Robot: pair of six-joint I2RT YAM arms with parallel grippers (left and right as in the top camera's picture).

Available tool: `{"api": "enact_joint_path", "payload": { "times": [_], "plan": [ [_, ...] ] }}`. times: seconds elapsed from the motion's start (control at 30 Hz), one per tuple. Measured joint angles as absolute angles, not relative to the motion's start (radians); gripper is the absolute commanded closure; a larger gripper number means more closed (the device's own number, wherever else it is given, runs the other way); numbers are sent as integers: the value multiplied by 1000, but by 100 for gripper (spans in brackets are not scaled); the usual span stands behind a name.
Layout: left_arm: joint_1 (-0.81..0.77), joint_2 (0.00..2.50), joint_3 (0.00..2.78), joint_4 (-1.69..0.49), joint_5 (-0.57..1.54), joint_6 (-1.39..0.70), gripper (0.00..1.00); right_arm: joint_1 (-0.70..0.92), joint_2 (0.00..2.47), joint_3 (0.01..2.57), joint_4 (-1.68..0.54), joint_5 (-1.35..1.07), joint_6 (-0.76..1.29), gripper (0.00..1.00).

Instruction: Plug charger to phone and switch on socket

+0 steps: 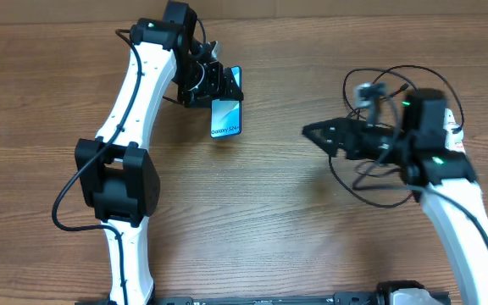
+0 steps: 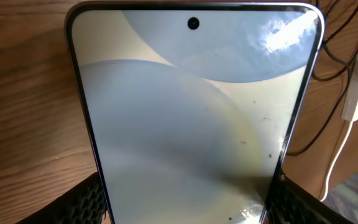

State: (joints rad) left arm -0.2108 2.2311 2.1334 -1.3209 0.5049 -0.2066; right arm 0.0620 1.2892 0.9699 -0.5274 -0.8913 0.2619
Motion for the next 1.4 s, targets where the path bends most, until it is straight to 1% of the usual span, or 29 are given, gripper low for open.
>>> {"api": "enact_joint_path", "payload": {
  "times": [0.13,0.37,0.47,0.57,0.73,0.8,0.87,0.97,1.3,1.4],
  "plan": [
    [-230,2231,2133,-1331,517,-207,32,152,1406,970,-419,-910,281,19],
    [-274,2231,2133,-1339,529,-207,32,257,1539,970,-207,-917,356,20],
    [-293,2231,2133,-1339,532,-207,32,300,1572,970,-151,-902,390,21],
    [-308,2231,2133,-1340,543,-207,32,337,1583,970,-139,-848,425,21],
    [-321,2231,2133,-1354,577,-206,32,356,1583,970,-96,-778,476,27],
    [-324,2231,2133,-1360,596,-205,32,356,1583,970,-80,-764,493,32],
    [-324,2231,2133,-1364,610,-202,32,356,1583,970,-76,-753,505,39],
    [-326,2231,2133,-1366,620,-200,32,356,1583,970,-75,-745,519,46],
    [-326,2231,2133,-1386,656,-172,32,356,1583,970,-75,-716,570,51],
    [-326,2231,2133,-1383,659,-171,32,356,1583,970,-82,-704,583,55]
  ]
}}
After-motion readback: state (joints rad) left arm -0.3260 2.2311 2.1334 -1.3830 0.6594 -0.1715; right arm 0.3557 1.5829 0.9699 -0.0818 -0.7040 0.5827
